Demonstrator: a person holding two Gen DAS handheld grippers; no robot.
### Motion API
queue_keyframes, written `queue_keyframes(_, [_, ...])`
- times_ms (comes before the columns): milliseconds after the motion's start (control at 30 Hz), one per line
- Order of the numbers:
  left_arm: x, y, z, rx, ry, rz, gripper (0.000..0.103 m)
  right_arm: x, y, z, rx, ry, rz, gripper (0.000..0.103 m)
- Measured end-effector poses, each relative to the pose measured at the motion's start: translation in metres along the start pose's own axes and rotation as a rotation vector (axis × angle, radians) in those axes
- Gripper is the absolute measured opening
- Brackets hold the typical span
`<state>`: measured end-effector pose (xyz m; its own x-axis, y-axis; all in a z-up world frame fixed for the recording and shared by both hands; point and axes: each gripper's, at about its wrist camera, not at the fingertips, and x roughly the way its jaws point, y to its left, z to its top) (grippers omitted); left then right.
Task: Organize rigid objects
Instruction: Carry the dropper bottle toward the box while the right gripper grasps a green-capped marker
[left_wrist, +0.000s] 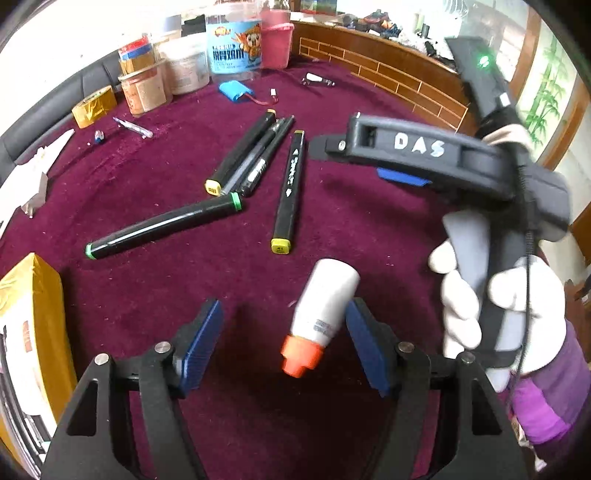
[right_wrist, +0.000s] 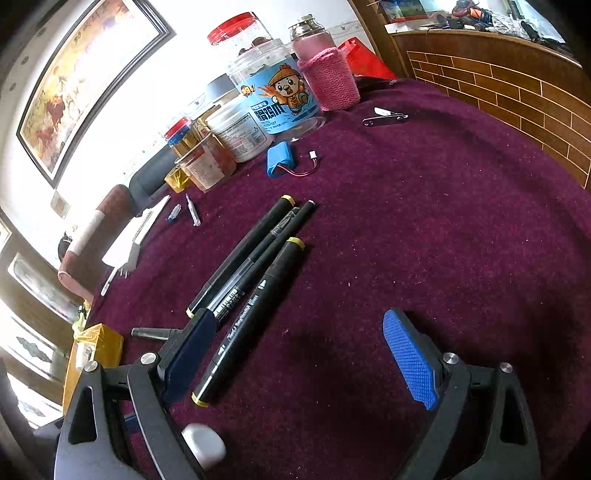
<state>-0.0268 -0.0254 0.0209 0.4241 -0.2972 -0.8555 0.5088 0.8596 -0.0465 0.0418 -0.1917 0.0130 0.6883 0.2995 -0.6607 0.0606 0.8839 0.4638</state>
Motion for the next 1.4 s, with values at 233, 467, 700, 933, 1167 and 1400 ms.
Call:
queue_keyframes(233, [0.008, -0.018, 0.001, 0.003, -0.029, 0.031, 0.023, 0.000, -0.003, 0.001, 0.017, -0.004, 0.020, 0.089])
queue_keyframes(467, [-0.037, 0.014, -0.020, -0.201, -0.151, -0.184, 0.024, 0.000, -0.006, 0.001, 0.027, -0.010, 0.034, 0.089])
queue_keyframes(700, [-0.109, 0.052, -0.065, -0.337, -0.329, -0.282, 0.024, -0.001, -0.008, 0.002, 0.036, -0.021, 0.050, 0.090])
queue_keyframes(933, [-0.160, 0.097, -0.117, -0.411, -0.421, -0.241, 0.024, -0.005, -0.002, 0.001, 0.012, 0.005, -0.018, 0.085])
queue_keyframes(1167, [-0.177, 0.142, -0.169, -0.507, -0.462, -0.166, 0.024, -0.020, 0.115, -0.015, -0.435, 0.017, -0.039, 0.081])
queue_keyframes(1400, [-0.192, 0.168, -0.206, -0.611, -0.478, -0.092, 0.024, 0.068, 0.215, -0.051, -0.884, 0.178, -0.143, 0.066])
